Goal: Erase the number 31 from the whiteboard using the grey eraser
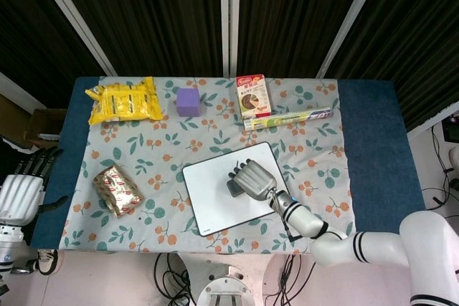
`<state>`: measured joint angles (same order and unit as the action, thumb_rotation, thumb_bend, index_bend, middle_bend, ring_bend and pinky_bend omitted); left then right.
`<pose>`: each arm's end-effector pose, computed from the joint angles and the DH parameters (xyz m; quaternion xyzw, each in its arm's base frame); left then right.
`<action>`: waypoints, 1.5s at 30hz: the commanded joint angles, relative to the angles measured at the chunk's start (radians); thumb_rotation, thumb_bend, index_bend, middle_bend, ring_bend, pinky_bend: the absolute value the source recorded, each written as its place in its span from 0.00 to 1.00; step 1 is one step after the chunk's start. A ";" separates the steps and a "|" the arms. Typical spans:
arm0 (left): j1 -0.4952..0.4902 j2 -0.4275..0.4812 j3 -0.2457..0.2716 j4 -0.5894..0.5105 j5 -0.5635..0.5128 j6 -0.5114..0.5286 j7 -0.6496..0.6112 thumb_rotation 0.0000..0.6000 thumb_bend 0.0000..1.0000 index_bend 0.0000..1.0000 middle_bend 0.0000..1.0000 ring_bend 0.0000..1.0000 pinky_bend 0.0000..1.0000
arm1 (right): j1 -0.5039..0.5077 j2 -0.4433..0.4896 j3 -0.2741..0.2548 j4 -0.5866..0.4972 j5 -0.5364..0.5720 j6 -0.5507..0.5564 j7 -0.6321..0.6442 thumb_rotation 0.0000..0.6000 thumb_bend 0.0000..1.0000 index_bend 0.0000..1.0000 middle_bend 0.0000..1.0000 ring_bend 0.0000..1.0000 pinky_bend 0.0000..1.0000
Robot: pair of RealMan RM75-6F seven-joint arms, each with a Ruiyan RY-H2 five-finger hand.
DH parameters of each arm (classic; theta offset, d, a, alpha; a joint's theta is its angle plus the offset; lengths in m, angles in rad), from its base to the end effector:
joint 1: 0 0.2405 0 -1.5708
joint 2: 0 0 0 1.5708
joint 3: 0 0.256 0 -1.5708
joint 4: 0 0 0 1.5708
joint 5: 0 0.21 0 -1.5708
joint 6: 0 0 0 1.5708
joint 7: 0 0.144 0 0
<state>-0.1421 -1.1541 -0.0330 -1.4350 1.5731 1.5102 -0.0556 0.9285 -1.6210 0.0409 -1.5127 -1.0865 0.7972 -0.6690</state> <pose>-0.3218 0.1984 0.1622 -0.6362 -0.3264 -0.3945 0.5771 -0.1005 -0.3074 -0.0786 0.8891 -0.2105 0.2573 0.3146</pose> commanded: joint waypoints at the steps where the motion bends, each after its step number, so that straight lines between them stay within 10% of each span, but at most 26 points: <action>1: -0.002 -0.001 0.000 -0.003 0.000 -0.004 0.004 1.00 0.05 0.11 0.09 0.09 0.17 | -0.037 0.038 -0.038 -0.051 -0.072 0.028 0.057 1.00 0.29 0.63 0.55 0.51 0.56; 19: -0.004 0.009 0.000 -0.022 -0.008 -0.012 0.020 1.00 0.05 0.11 0.09 0.09 0.17 | -0.114 0.110 -0.154 -0.158 -0.335 0.071 0.159 1.00 0.28 0.63 0.55 0.50 0.56; 45: 0.001 0.011 0.003 -0.007 -0.011 -0.013 -0.001 1.00 0.05 0.11 0.09 0.09 0.17 | -0.063 -0.096 0.032 0.158 -0.144 -0.010 0.119 1.00 0.29 0.63 0.55 0.50 0.56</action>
<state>-0.1411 -1.1436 -0.0301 -1.4417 1.5618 1.4976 -0.0563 0.8490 -1.6861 0.0498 -1.3932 -1.2611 0.8030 -0.5381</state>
